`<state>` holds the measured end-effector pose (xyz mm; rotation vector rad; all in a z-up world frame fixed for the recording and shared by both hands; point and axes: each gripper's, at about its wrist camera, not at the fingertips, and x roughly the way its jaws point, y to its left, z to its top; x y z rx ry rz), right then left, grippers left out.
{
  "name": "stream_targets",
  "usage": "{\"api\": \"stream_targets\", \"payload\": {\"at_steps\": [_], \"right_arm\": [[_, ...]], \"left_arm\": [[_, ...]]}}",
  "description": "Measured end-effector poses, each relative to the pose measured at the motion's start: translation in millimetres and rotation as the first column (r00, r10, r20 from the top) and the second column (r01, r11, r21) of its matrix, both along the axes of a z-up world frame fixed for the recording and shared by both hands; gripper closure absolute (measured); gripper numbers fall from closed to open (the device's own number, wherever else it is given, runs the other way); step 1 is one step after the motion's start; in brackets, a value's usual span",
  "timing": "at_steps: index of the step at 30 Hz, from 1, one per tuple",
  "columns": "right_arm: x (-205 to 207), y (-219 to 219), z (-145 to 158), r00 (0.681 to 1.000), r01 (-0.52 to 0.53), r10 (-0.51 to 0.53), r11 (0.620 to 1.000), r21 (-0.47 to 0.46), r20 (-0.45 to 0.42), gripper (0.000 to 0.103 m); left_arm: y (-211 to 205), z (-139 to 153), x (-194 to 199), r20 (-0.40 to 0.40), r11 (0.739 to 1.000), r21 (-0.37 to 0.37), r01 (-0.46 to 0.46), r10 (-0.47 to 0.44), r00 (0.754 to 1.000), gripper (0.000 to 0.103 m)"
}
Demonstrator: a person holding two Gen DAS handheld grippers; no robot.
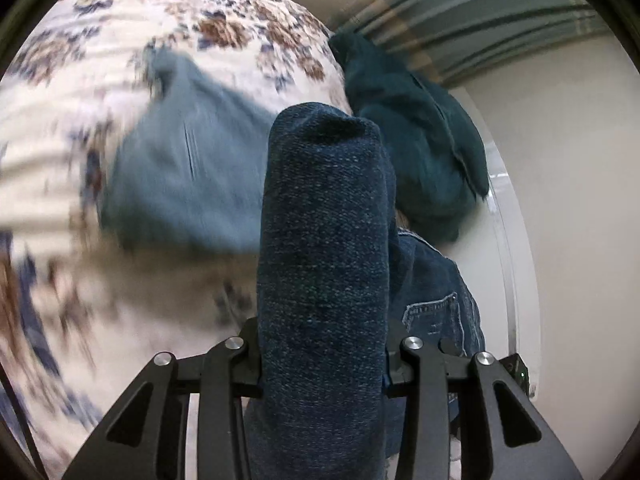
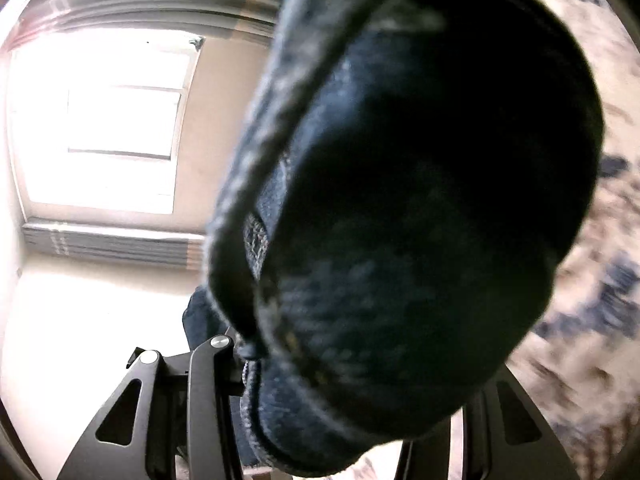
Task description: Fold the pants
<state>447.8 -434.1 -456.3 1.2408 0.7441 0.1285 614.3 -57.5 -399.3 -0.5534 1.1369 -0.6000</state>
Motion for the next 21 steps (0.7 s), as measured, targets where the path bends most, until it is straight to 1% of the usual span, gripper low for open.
{"api": "stream_targets", "payload": {"at_steps": [1, 2, 3, 4, 5, 6, 8, 10, 11, 13, 14, 17, 19, 21], "right_arm": [[23, 11, 0, 1.000, 0.009, -0.009, 1.000, 0.000, 0.008, 0.055], [38, 17, -1, 1.000, 0.016, -0.016, 1.000, 0.002, 0.015, 0.055], [57, 24, -4, 0.999, 0.023, -0.023, 1.000, 0.009, 0.024, 0.055], [84, 35, -9, 0.999, 0.031, -0.032, 0.999, 0.017, 0.036, 0.055], [101, 39, -13, 0.998, 0.035, -0.036, 0.999, 0.021, 0.042, 0.055], [124, 47, -20, 0.998, 0.037, -0.038, 0.999, 0.030, 0.048, 0.055], [158, 58, -34, 0.998, 0.040, -0.042, 0.999, 0.036, 0.053, 0.055], [196, 66, -59, 0.997, 0.050, -0.053, 0.997, 0.063, 0.056, 0.055], [200, 61, -70, 0.997, 0.052, -0.056, 0.996, 0.067, 0.053, 0.055], [223, 70, -101, 0.998, 0.046, -0.049, 0.997, 0.069, 0.031, 0.055], [234, 72, -112, 0.999, 0.046, -0.048, 0.997, 0.063, 0.021, 0.055], [252, 63, -134, 1.000, 0.018, -0.018, 0.999, 0.036, -0.014, 0.054], [258, 56, -138, 0.999, -0.035, 0.036, 0.999, 0.039, -0.030, 0.053], [259, 50, -138, 0.994, -0.087, 0.091, 0.994, 0.071, -0.055, 0.052]], "left_arm": [[6, 1, 18, 0.006, 1.000, 0.002, 0.002, -0.002, 1.000, 0.068], [14, 1, 47, 0.014, 1.000, 0.006, 0.005, -0.005, 1.000, 0.068], [17, 0, 65, 0.019, 1.000, 0.008, 0.011, -0.011, 1.000, 0.068], [23, -1, 87, 0.025, 1.000, 0.014, 0.013, -0.013, 1.000, 0.068], [28, -5, 108, 0.026, 1.000, 0.020, 0.015, -0.015, 1.000, 0.068], [30, -7, 123, 0.026, 1.000, 0.022, 0.020, -0.020, 0.999, 0.068], [35, -22, 159, 0.027, 0.999, 0.037, 0.033, -0.034, 0.999, 0.068], [40, -43, 194, 0.009, 0.997, 0.050, 0.052, -0.053, 0.999, 0.068], [42, -51, 206, 0.002, 0.997, 0.060, 0.056, -0.056, 0.998, 0.068], [47, -79, 231, -0.031, 0.993, 0.095, 0.070, -0.068, 0.997, 0.068], [50, -94, 240, -0.054, 0.991, 0.113, 0.079, -0.073, 0.996, 0.067], [59, -120, 247, -0.079, 0.985, 0.133, 0.107, -0.097, 0.992, 0.063], [64, -120, 243, -0.072, 0.987, 0.117, 0.111, -0.103, 0.992, 0.062], [67, -117, 239, -0.076, 0.989, 0.102, 0.103, -0.096, 0.993, 0.059]]}}
